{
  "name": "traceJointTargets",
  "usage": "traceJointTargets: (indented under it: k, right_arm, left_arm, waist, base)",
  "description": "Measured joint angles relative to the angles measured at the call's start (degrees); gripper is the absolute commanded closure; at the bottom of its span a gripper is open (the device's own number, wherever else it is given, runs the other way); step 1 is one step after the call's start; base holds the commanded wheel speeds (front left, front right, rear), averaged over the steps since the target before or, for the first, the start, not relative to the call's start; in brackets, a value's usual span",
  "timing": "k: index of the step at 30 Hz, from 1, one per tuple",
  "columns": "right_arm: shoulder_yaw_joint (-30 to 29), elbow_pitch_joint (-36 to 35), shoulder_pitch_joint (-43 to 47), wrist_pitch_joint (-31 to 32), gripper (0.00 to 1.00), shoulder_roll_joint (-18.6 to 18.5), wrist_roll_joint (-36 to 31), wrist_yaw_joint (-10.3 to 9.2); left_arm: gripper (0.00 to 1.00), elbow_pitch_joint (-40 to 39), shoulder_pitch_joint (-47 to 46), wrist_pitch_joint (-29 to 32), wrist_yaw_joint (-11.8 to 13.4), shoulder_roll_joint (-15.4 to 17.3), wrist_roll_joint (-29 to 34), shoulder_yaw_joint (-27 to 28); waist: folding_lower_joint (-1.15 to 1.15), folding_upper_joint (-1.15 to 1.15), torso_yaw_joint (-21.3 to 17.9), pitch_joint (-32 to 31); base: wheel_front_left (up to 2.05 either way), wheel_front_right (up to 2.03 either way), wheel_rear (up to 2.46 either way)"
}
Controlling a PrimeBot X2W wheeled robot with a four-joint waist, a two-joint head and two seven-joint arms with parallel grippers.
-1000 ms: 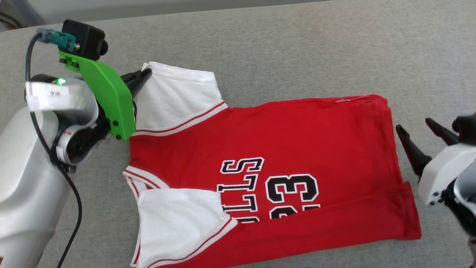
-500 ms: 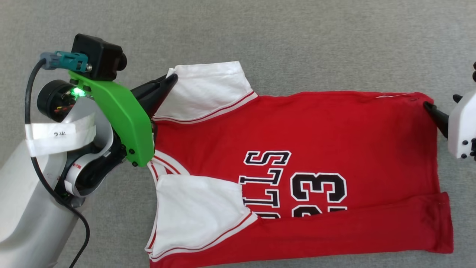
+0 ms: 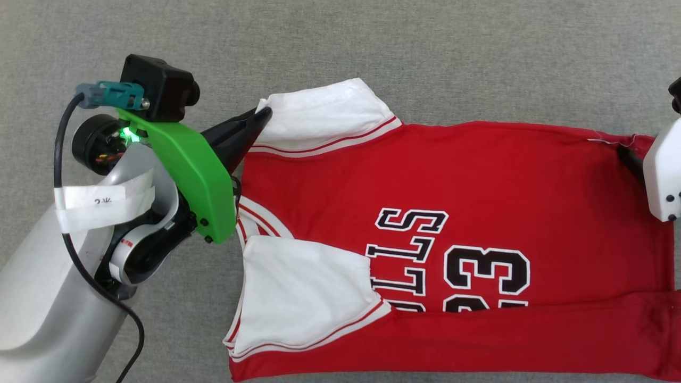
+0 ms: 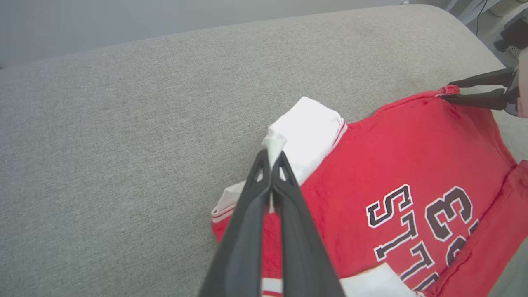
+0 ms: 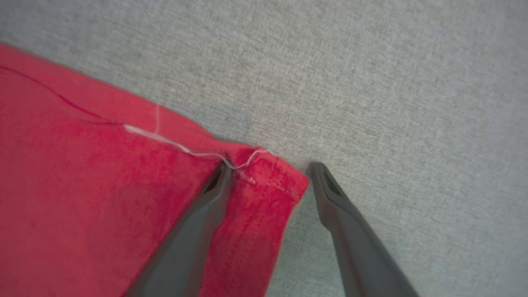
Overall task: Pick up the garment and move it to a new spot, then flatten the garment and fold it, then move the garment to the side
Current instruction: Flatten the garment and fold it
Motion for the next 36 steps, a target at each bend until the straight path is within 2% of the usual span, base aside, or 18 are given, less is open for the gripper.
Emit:
traceJointTargets:
  k: [1, 2, 3, 9, 16, 17, 25, 29, 36]
  right_arm:
    - [0.6, 0.1, -0.1, 0.4, 0.59, -0.5, 0.4, 0.0]
    - [0.9, 0.2, -0.2, 0.5, 0.91, -0.7, 0.7, 0.01]
    - [1.3, 0.2, -0.3, 0.6, 1.0, -0.8, 1.0, 0.01]
    - [2.5, 1.6, -0.6, -2.5, 1.0, -0.6, 1.4, 0.07]
    - [3.3, 4.3, -0.5, -10.2, 1.0, 0.0, 0.6, 0.08]
    - [3.6, 5.1, 0.5, -12.9, 1.0, 0.1, 0.6, 0.08]
    - [2.9, 5.1, 6.4, -20.6, 1.0, -0.7, 0.7, 0.08]
    - [1.3, 4.3, 9.3, -25.3, 1.0, -0.5, 0.7, 0.08]
    - [-0.9, 1.2, 16.5, -29.5, 1.0, -0.5, 0.9, 0.08]
  left_arm:
    - [1.0, 0.3, 0.0, -0.1, -0.1, -0.2, 0.0, 0.0]
    - [1.0, 0.5, 0.0, -0.3, -0.2, -0.3, 0.0, -0.1]
    - [1.0, 0.8, 0.0, -0.5, -0.3, -0.3, 0.0, 0.0]
    - [1.0, 2.9, 0.0, -1.6, -0.9, -0.4, 0.0, -0.1]
    - [1.0, 6.0, 0.6, -3.8, -1.0, -0.8, 0.0, -0.1]
    - [1.0, 6.8, 2.1, -4.7, -1.0, -1.0, 0.0, -0.1]
    - [1.0, 7.0, 7.3, -6.2, -0.8, -1.0, -0.7, -0.2]
    - [1.0, 5.7, 10.3, -6.6, 0.0, -0.6, -1.1, -0.2]
    - [1.0, 2.6, 17.2, -7.4, 2.4, 0.2, -1.6, -0.1]
  waist:
    - [0.0, 0.0, 0.2, 0.1]
    - [0.0, 0.0, 0.4, 0.1]
    - [0.0, 0.0, 0.5, 0.1]
    - [0.0, 0.0, 0.5, -0.9]
    - [0.0, 0.0, 0.1, -4.0]
    - [0.01, 0.0, -0.1, -5.9]
    - [0.01, 0.0, -0.5, -11.6]
    - [0.0, 0.0, -0.5, -14.2]
    - [0.0, 0.0, -0.4, -18.0]
  base:
    - [0.0, 0.0, 0.0]
    - [0.0, 0.0, 0.0]
    - [0.0, 0.0, 0.0]
    - [0.0, 0.0, 0.0]
    - [0.0, 0.0, 0.0]
    - [0.0, 0.0, 0.0]
    - [0.0, 0.0, 0.0]
    - [0.0, 0.0, 0.0]
    - [0.0, 0.0, 0.0]
